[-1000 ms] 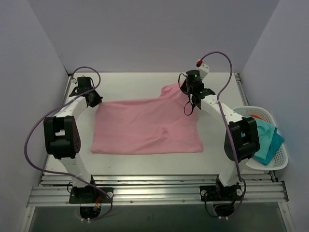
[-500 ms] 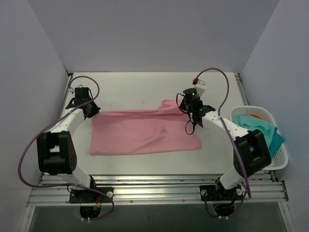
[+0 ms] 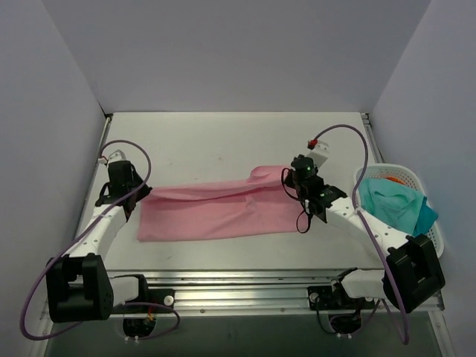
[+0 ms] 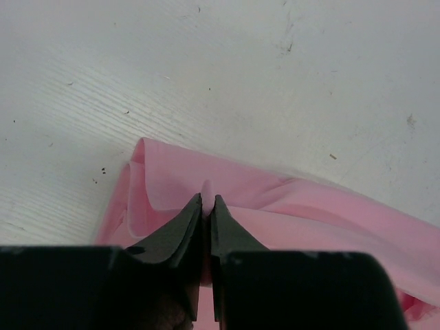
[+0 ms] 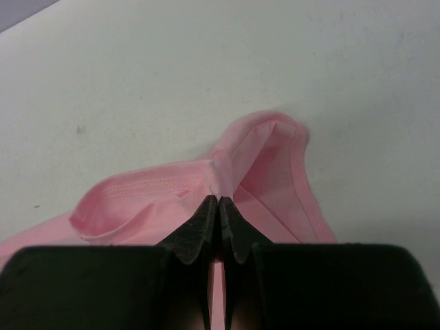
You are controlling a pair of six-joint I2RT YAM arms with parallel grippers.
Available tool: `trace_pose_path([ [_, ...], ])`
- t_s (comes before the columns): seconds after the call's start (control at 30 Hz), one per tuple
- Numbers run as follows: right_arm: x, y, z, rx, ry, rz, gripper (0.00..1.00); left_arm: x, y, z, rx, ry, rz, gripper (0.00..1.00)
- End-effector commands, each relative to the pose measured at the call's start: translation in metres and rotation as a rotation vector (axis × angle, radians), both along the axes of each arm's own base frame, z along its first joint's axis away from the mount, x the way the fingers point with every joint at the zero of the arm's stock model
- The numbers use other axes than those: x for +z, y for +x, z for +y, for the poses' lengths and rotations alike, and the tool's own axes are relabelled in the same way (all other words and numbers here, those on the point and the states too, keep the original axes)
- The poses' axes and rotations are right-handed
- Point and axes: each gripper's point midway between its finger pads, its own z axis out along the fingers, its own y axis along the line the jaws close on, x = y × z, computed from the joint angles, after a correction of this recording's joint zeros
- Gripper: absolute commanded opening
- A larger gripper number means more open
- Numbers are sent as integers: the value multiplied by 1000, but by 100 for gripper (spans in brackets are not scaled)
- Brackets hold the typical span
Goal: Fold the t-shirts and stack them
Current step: Fold the tshirt
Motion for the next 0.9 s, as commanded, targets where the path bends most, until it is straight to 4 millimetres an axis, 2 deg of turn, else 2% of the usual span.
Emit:
trace_pose_path([
  [0.0,-3,-11,-5,-34,-5,-13,0,16,2,1,-27,23,-84,16],
  [0.1,-23,-27,-4,-41,-14,28,0,7,-10,1,-36,33,-29,17],
  [0.13,-27,-34,1,-30,-17,35,0,4,-13,1,-38,36,-17,17],
  [0.17,-32,-40,-3,-63,-17,38,1,0,-17,3,-29,42,4,18],
  [0.23,-42,-52,-8,-97,-28,61,28,-3,-23,2,-26,45,14,19],
  [0.27,-41,-56,-6,-120,-6,48,49,-10,-30,4,-12,52,37,22],
  [0.3,-49,-64,-10,-134,-17,65,97,-9,-34,6,10,59,38,42],
  [0.33,-51,-68,-12,-150,-18,66,100,-11,-38,9,52,49,44,63],
  [0.37,-51,-72,-12,-163,-13,61,100,-15,-43,11,68,49,55,79],
  [0.4,-52,-74,-16,-199,-6,52,100,-8,-44,12,80,49,26,94],
  [0.43,-50,-75,-15,-204,0,44,100,-6,-46,1,52,50,13,94],
  [0.57,-45,-79,-10,-198,-6,38,100,16,-54,-5,60,82,-53,94],
  [0.6,-44,-79,-10,-200,-14,37,100,30,-53,-6,60,82,-94,94],
  [0.63,-37,-76,-7,-201,-8,27,100,36,-52,-9,49,77,-112,94],
  [0.73,-34,-75,-1,-200,-21,31,100,62,-43,-22,-20,62,-189,94],
  [0.87,-53,-77,3,-195,-38,64,100,77,-24,-35,-93,70,-229,94],
])
